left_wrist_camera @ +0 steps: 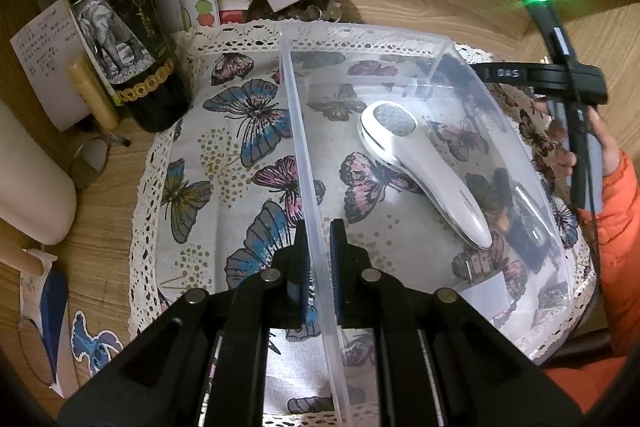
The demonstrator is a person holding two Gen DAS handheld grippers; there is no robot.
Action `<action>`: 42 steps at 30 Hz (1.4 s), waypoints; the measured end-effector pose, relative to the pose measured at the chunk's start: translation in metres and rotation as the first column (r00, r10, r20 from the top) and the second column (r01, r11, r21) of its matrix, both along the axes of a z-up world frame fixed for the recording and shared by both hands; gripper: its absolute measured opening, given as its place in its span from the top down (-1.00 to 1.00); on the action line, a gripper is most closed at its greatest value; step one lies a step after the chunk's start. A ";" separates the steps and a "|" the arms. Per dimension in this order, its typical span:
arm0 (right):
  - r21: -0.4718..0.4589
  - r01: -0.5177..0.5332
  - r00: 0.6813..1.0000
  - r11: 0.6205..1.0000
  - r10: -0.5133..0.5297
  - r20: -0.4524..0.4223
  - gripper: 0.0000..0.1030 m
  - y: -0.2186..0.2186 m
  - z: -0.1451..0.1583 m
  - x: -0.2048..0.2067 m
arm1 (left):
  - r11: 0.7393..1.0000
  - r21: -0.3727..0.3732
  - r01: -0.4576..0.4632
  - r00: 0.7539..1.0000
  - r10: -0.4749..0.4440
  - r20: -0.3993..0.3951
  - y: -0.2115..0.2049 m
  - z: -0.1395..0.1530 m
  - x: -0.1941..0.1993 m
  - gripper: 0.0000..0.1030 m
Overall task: Organize rigid objects
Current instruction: 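Grasp the black clip with the right tool, then carry the black clip into the box and release it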
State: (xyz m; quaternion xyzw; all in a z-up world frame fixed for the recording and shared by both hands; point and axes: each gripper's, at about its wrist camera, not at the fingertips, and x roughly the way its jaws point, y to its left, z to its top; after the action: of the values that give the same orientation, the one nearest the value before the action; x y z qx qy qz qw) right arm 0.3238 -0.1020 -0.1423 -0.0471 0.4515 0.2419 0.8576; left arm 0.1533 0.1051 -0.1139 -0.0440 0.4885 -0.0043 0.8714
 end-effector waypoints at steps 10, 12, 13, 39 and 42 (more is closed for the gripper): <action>0.034 0.011 0.985 0.999 -0.017 0.171 0.68 -0.015 0.058 -0.052 | 1.000 0.002 0.001 1.000 -0.001 0.010 0.000 0.002 -0.001 0.81; 0.039 -0.004 0.980 0.999 -0.004 0.201 0.68 -0.015 0.067 -0.062 | 1.000 0.006 0.002 1.000 -0.003 0.012 -0.001 0.002 -0.001 0.81; 0.041 -0.010 0.977 0.999 0.001 0.211 0.68 -0.013 0.070 -0.067 | 1.000 0.009 0.003 1.000 -0.003 0.013 -0.001 0.002 -0.001 0.81; -0.021 -0.174 0.980 0.985 0.175 0.092 0.66 0.060 0.045 -0.097 | 1.000 0.014 0.012 1.000 -0.012 0.026 -0.002 0.004 -0.004 0.81; -0.004 -0.170 0.982 0.985 0.170 0.079 0.56 0.056 0.046 -0.097 | 1.000 0.014 0.012 1.000 -0.013 0.026 -0.002 0.005 -0.004 0.81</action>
State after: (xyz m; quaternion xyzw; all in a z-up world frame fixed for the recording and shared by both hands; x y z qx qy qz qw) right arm 0.2268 -0.0457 -0.0967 -0.0937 0.4113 0.3129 0.8509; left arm 0.1495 0.1029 -0.1093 -0.0346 0.4775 -0.0069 0.8779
